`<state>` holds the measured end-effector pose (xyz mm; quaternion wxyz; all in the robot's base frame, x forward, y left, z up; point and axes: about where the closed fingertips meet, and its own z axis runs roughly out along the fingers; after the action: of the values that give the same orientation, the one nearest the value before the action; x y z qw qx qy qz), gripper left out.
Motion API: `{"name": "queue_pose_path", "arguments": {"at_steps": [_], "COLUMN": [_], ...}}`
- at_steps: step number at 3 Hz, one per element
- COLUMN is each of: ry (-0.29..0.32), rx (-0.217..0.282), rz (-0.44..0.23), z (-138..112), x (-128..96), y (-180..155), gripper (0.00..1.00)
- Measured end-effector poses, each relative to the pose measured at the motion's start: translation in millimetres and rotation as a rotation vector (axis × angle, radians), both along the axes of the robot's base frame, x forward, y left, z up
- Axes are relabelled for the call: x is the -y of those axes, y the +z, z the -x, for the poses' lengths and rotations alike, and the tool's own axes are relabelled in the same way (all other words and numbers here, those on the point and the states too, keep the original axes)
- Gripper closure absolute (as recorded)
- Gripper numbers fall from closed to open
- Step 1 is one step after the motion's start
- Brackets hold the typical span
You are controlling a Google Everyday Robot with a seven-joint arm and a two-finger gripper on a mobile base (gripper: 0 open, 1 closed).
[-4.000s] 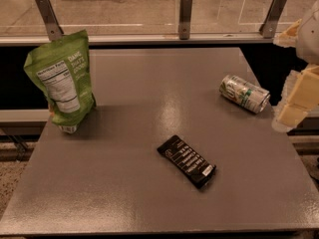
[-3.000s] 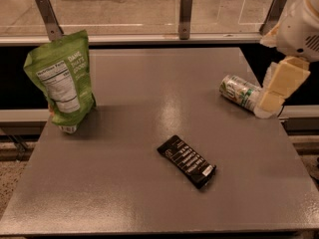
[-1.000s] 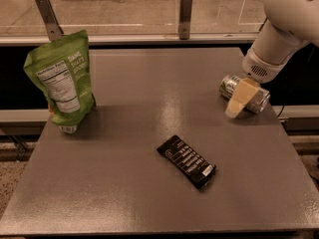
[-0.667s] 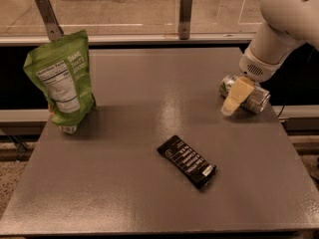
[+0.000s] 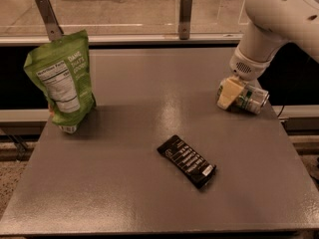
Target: Place 7up can upright
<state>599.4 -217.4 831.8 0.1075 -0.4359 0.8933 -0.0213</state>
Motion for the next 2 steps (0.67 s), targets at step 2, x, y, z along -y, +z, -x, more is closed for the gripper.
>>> {"name": "queue_pose_path", "arguments": {"at_steps": [2], "ry": [0.01], "rx": [-0.023], "rz": [0.02], "z": [-0.1], "x": [-7.5], "y": [0.7], "gripper": [0.41]}}
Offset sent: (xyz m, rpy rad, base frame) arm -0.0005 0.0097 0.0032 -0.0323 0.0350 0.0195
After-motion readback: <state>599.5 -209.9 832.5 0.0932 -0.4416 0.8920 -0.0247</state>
